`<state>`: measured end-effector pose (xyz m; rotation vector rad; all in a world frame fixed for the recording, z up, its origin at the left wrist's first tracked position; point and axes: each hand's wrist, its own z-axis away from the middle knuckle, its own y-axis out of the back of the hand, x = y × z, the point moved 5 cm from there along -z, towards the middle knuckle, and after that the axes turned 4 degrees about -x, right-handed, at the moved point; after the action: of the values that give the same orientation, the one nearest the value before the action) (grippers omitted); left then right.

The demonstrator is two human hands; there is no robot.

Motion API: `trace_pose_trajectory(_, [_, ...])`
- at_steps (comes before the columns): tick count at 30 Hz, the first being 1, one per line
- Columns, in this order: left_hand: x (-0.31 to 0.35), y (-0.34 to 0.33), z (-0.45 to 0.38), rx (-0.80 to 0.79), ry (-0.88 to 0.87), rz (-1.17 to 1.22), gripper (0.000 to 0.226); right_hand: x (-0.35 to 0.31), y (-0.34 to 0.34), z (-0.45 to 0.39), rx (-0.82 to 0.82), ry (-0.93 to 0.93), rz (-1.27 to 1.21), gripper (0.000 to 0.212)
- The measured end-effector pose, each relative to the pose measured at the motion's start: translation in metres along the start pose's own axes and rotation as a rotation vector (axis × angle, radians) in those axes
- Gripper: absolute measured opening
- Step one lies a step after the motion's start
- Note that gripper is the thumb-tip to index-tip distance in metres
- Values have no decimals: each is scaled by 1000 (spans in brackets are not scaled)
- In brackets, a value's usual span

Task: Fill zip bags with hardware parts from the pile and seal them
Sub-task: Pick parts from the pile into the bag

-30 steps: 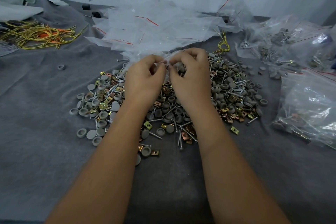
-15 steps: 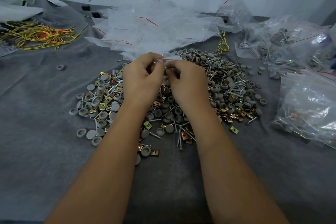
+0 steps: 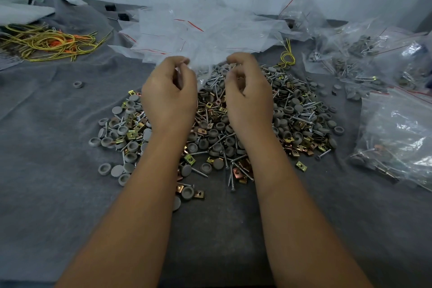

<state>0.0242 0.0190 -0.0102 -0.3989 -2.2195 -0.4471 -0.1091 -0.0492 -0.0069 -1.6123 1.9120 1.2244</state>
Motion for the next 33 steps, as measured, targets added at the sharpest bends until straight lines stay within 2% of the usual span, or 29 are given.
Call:
trace_pose_trajectory(2, [7, 8, 1, 82, -86, -28, 28, 3, -1, -1, -41, -36, 68, 24])
trace_pose_trajectory(4, [11, 7, 2, 64, -137, -84, 31, 7, -4, -1, -115, -66, 167, 26])
trace_pose_trajectory(8, [1, -8, 0, -143, -45, -189, 34, 11, -12, 0, -297, -73, 435, 28])
trace_pose_trajectory(10, [-9, -15, 0, -235, 53, -206, 28, 10, -13, 1, -335, -76, 477, 29])
trace_pose_trajectory(12, [-17, -18, -1, -274, 148, -169, 21, 9, -12, 1, -337, -92, 472, 29])
trace_pose_trajectory(17, [-26, -15, -3, -223, 296, -1, 18, 5, -13, 3, -387, -90, 429, 30])
trace_pose_trajectory(21, [-27, -15, -3, -219, 319, 29, 19, 3, -17, 4, -459, -65, 459, 36])
trace_pose_trajectory(24, [-28, -15, -3, -222, 332, 39, 20, 3, -9, 3, -385, -118, 312, 29])
trace_pose_trajectory(26, [-27, -16, -2, -232, 336, 40, 19, 5, -7, 4, -410, -157, 240, 29])
trace_pose_trajectory(28, [-27, -16, -2, -241, 338, 34, 18, 6, -12, 4, -519, -154, 277, 27])
trace_pose_trajectory(31, [-28, -17, -3, -242, 341, 29, 19, 9, -23, 5, -747, -106, 483, 23])
trace_pose_trajectory(33, [-28, -17, -3, -242, 344, 28, 19, 12, -26, 7, -821, -75, 534, 17])
